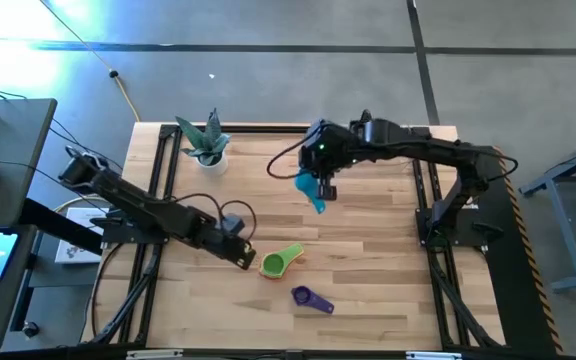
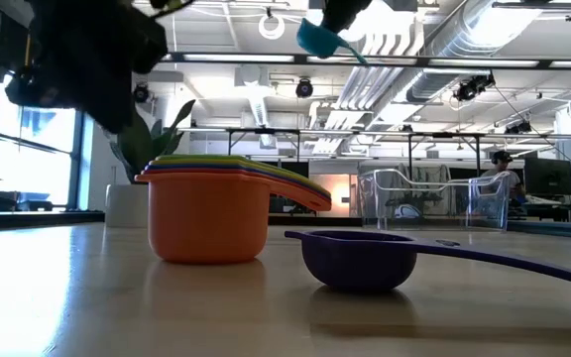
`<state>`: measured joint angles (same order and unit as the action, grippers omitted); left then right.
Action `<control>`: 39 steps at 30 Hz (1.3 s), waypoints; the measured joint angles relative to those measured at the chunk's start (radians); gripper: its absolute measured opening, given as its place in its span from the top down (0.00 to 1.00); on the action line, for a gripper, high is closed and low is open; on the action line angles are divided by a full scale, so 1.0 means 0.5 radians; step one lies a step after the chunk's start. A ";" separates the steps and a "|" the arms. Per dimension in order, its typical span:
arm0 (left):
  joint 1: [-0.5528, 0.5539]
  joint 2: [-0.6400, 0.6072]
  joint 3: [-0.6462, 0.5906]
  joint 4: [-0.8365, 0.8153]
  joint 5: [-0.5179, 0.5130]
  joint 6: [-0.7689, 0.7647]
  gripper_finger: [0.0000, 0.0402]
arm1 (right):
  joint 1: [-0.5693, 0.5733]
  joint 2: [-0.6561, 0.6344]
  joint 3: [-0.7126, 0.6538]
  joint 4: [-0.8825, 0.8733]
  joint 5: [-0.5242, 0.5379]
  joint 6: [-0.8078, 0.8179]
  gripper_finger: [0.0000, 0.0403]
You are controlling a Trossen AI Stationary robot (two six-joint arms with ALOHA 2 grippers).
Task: Nest measuring cups in basket
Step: Stack the blue measuring cup into the green measuring cup
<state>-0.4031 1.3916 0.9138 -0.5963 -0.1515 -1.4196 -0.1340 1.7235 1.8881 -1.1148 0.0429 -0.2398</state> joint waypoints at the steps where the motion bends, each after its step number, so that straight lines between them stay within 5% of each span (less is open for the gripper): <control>1: 0.000 -0.036 0.000 -0.010 -0.025 0.015 0.89 | 0.009 0.004 -0.037 0.024 -0.001 0.000 1.00; 18: 0.062 -0.199 0.001 -0.025 -0.157 0.172 0.89 | 0.166 0.009 -0.801 0.908 0.125 0.546 1.00; 39: 0.063 -0.199 0.001 -0.025 -0.151 0.178 0.89 | 0.174 0.035 -0.964 1.123 0.327 1.046 1.00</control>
<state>-0.3717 1.2919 0.9142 -0.6086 -0.2272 -1.3308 -0.0468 1.7412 1.4063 -0.5532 0.2063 0.2832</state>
